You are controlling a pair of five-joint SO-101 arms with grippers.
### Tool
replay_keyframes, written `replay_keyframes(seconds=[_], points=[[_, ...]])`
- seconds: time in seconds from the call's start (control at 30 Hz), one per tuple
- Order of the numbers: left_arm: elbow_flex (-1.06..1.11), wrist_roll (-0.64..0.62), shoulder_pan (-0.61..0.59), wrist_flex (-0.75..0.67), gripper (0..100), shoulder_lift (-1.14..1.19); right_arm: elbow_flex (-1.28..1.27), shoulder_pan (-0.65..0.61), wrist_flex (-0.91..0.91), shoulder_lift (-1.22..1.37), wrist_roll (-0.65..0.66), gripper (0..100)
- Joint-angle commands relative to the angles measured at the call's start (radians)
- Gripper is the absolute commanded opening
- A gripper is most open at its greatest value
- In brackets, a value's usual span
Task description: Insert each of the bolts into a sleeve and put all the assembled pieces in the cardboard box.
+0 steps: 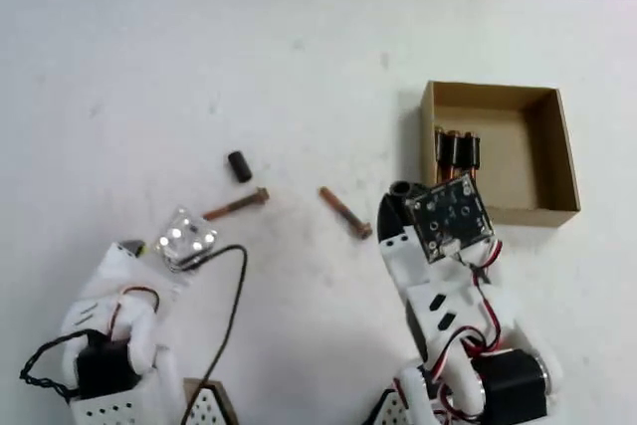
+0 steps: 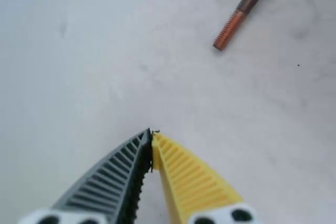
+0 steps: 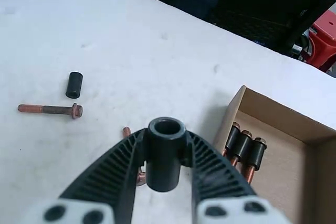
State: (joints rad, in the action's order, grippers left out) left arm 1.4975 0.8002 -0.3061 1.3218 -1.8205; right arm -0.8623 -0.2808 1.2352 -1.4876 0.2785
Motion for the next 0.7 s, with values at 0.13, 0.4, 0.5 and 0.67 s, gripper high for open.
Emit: replay_keyframes(seconds=[0.13,0.4,0.5,0.67], points=[[-0.06,0.035,0.039,0.029,3,-0.007,-0.133,0.007,-0.073,-0.125,0.002,1.7],[-0.173,0.035,0.042,0.089,3,-0.007,-0.301,0.008,-0.113,-0.315,0.002,1.7],[-0.216,0.035,0.042,0.114,3,-0.007,-0.327,0.008,-0.113,-0.311,0.002,1.7],[-0.279,0.031,0.042,0.143,3,-0.005,-0.379,0.008,-0.114,-0.312,0.002,1.7]])
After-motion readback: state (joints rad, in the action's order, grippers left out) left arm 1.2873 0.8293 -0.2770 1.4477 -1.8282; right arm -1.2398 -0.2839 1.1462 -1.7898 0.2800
